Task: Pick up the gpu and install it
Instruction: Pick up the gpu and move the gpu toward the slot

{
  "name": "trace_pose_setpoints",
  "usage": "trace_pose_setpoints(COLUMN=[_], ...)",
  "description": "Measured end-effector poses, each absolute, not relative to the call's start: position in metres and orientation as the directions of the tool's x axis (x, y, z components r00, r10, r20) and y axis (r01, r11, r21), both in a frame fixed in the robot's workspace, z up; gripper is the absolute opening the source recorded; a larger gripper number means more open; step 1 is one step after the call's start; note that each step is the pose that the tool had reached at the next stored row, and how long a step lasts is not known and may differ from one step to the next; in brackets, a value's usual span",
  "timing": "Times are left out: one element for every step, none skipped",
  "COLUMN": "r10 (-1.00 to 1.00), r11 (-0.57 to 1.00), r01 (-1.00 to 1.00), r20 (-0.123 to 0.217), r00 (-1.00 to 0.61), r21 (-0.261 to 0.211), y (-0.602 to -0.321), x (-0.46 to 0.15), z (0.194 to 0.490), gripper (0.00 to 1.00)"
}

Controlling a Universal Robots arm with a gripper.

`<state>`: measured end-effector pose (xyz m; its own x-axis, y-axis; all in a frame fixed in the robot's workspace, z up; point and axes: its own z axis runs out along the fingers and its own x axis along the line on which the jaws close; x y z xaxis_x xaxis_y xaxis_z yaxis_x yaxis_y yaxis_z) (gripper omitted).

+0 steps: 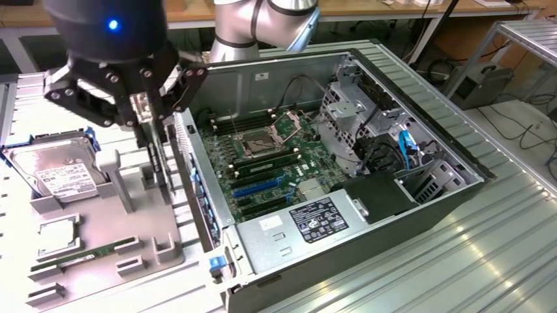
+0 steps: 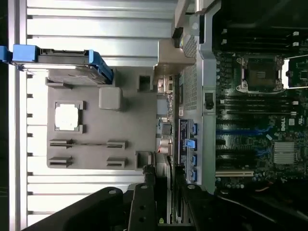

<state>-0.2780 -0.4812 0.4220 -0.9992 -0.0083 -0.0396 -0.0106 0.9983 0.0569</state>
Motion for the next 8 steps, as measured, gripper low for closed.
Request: trace_pose_setpoints(r10=[-0.008, -0.008, -0.008, -0.008, -0.008, -0.008, -0.008, -0.008], r11=[0.998, 0.998, 0.998, 0.998, 0.998, 0.998, 0.998, 0.998], r01=[-0.01, -0.01, -0.01, -0.009, -0.009, -0.009, -0.009, -0.009], r20=[-0.034, -0.028, -0.024, -0.018, -0.014, -0.01, -0.007, -0.005], r00=[-0.999, -1.0, -1.0, -1.0, -1.0, -1.0, -1.0, -1.0], r21=[0.057, 0.057, 0.057, 0.057, 0.057, 0.057, 0.057, 0.057], y=[-0.482, -0.482, -0.482, -0.483, -0.482, -0.482, -0.483, -0.483], x=[-0.271, -0.265, -0.261, -0.256, -0.251, -0.247, -0.243, -0.238], z=[0.43, 0.435, 0.437, 0.44, 0.442, 0.443, 0.443, 0.443], gripper=[0.26, 0.26, 0.26, 0.26, 0.26, 0.26, 0.26, 0.26])
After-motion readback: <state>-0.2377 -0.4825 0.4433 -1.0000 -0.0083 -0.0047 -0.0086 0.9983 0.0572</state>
